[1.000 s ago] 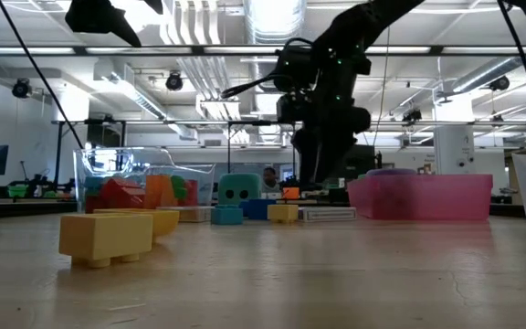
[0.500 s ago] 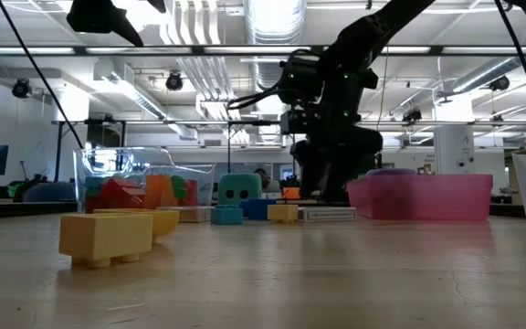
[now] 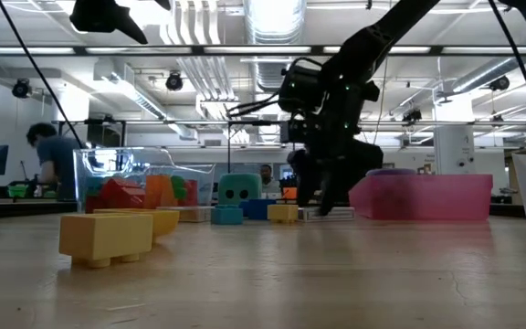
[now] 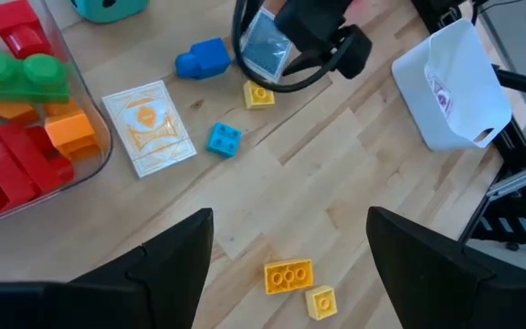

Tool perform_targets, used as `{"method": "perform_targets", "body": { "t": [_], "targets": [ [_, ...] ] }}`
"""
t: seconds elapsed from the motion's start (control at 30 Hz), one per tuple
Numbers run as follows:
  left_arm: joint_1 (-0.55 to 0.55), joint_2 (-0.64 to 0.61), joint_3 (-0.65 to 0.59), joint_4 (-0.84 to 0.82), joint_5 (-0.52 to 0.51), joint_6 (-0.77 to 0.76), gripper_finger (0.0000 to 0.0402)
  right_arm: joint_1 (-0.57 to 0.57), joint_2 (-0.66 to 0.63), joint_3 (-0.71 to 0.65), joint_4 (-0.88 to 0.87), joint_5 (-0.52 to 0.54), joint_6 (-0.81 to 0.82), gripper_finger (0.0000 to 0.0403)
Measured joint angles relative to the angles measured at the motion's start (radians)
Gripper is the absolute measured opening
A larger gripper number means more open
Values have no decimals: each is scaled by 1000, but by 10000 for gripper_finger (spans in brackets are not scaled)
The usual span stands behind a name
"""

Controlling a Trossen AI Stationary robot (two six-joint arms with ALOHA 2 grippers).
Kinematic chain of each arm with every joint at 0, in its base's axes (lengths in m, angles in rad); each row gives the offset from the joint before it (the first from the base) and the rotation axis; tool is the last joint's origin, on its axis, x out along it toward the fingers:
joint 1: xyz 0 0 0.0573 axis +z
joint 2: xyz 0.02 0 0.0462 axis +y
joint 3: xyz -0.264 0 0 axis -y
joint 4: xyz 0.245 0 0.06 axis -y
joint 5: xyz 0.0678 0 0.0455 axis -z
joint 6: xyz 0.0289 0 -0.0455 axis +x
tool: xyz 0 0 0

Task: Pick & Place Toys
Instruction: Put the blue deck of cards into the white bin

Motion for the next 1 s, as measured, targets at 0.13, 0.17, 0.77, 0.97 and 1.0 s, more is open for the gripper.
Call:
{"method": "perform_targets", "body": {
  "t": [0.13, 0.17, 0.77, 0.97, 1.0],
  "targets": [
    [0, 0, 0, 2, 12, -12, 293, -1, 45, 5, -4, -10, 4, 364],
    [0, 0, 0, 2, 14, -15, 293, -1, 54, 10, -10, -13, 8, 364],
    [0, 0, 0, 5, 18, -18, 293, 11, 43, 42, -55, 6, 221, 302],
    [0, 0, 0, 0, 18, -16, 293, 11, -13, 40, -71, 2, 309, 302],
    [0, 0, 0, -6, 18, -15, 293, 11, -26, 40, -73, 2, 321, 302]
  ]
}}
